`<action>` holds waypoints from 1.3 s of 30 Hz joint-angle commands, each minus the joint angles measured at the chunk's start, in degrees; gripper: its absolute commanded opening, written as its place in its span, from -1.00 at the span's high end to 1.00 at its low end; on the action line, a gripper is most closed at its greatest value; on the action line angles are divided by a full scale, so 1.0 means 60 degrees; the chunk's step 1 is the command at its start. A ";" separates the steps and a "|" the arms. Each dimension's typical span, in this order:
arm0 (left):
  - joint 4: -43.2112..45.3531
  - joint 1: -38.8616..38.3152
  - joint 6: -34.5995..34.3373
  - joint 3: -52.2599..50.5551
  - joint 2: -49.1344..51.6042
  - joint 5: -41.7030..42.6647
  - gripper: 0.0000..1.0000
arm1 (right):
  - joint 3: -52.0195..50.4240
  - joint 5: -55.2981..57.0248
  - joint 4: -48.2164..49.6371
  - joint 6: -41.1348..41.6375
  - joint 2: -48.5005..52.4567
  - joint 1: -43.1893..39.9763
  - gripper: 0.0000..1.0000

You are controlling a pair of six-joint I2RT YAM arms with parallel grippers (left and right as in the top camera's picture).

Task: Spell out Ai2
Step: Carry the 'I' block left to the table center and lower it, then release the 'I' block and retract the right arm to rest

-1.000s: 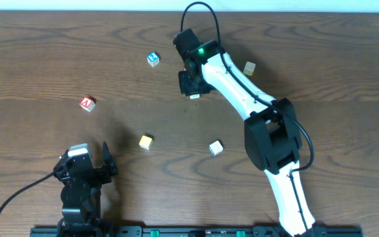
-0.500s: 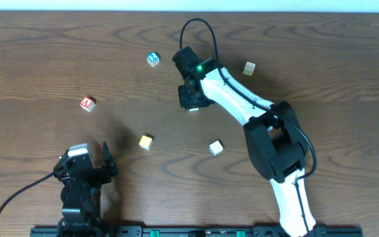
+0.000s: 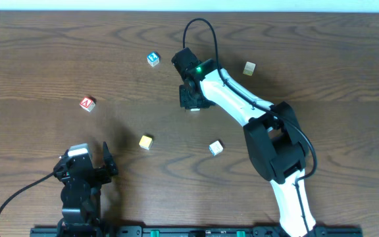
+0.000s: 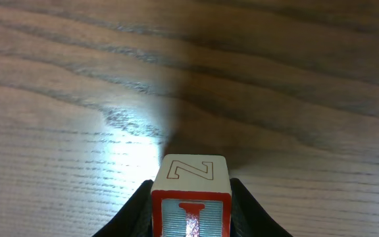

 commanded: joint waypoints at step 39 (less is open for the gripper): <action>-0.0040 0.0058 0.0033 -0.0208 -0.0055 0.0000 -0.90 | -0.0219 0.0495 0.0189 0.0820 -0.0175 0.0069 0.16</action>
